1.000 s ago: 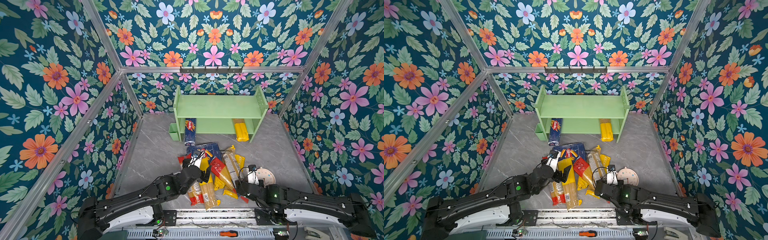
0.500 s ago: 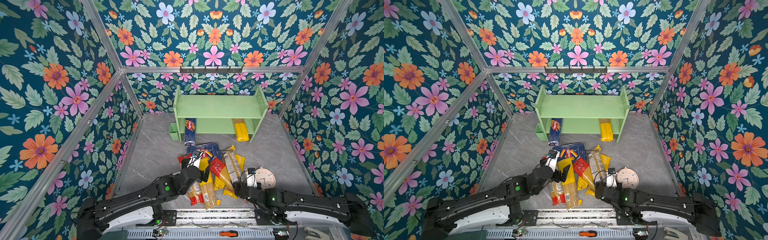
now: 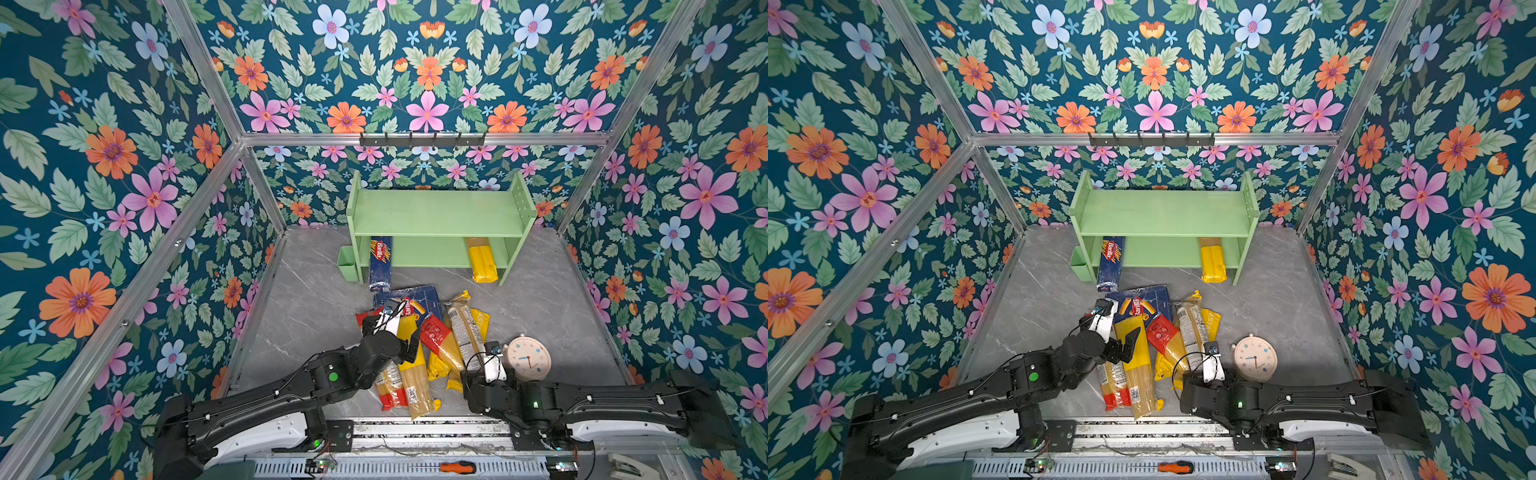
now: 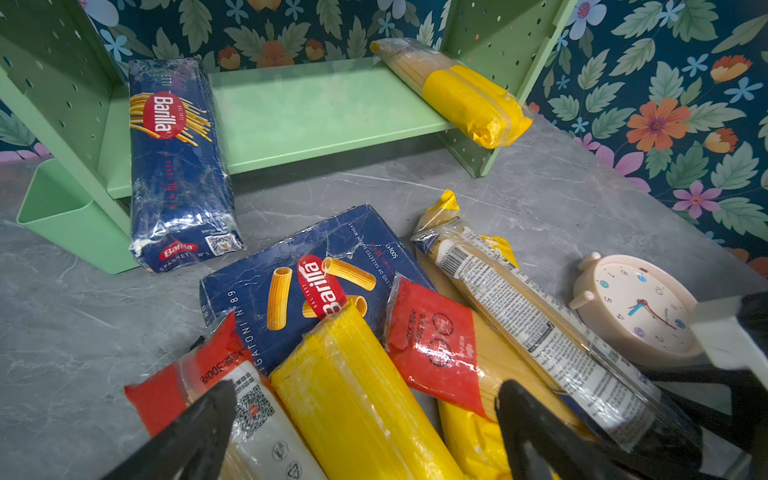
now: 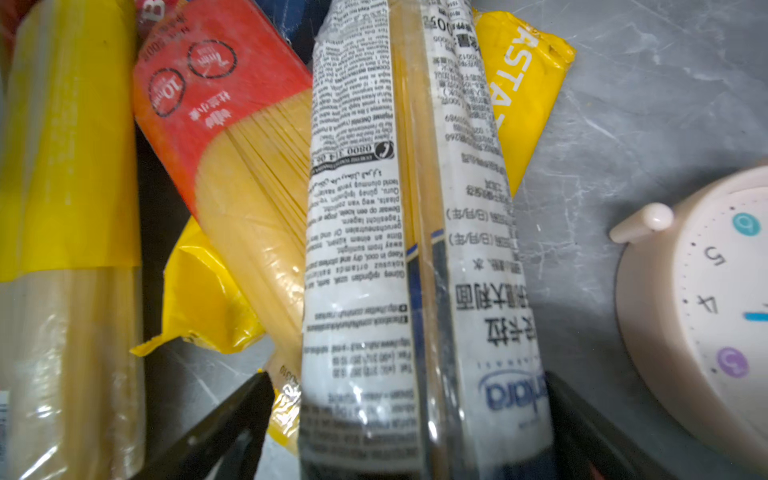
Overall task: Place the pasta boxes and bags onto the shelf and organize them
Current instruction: 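Close the right gripper on the white-labelled spaghetti bag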
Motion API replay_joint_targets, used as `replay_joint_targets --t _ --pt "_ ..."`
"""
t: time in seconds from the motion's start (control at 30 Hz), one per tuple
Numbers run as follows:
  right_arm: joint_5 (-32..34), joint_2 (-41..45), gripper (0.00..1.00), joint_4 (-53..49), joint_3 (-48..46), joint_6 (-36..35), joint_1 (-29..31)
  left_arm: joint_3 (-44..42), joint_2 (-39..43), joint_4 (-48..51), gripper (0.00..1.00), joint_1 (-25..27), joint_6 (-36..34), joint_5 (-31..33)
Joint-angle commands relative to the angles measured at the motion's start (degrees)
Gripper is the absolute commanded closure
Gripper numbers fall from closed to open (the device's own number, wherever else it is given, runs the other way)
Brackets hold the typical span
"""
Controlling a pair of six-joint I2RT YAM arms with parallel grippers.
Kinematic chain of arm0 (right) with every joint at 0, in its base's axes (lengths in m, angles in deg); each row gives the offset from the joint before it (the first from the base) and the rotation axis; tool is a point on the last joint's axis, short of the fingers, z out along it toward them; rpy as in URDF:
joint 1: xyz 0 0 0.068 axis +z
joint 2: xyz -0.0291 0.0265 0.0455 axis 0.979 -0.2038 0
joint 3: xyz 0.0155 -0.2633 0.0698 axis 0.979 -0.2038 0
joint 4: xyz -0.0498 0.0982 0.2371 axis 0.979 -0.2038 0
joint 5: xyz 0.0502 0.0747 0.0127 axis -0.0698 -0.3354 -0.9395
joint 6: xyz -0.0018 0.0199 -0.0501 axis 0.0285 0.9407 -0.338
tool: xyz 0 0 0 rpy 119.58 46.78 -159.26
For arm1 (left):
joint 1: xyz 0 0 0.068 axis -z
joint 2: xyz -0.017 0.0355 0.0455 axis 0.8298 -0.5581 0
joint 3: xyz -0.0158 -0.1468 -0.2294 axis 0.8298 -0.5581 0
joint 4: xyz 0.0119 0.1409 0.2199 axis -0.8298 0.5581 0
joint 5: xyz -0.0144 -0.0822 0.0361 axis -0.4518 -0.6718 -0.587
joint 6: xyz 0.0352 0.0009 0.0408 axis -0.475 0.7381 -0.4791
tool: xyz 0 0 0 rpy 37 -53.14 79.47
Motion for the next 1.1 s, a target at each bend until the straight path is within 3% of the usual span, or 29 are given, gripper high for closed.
replay_joint_targets --t 0.0,0.2,0.3,0.47,0.63,1.07 --pt "2.1 -1.7 0.03 -1.4 0.4 2.3 0.6 0.3 0.3 0.9 0.0 0.0 0.6 1.0" --pt "2.9 1.3 0.06 2.2 -2.6 1.9 2.0 0.3 1.1 1.3 0.0 0.3 1.2 0.9" --pt "3.2 5.8 0.12 3.3 -5.0 1.6 2.2 0.3 1.4 1.6 0.0 0.5 1.5 1.3" --pt "3.8 13.8 0.45 1.2 -7.6 0.8 2.1 0.3 1.5 1.8 0.0 0.7 1.9 1.3" --pt "3.9 18.0 0.57 -2.3 -7.8 0.0 2.1 0.8 1.1 1.8 0.0 0.9 2.1 1.6" --pt "6.2 11.4 0.79 -3.1 -1.7 -4.3 2.1 1.8 0.5 3.0 0.0 1.2 1.8 3.0"
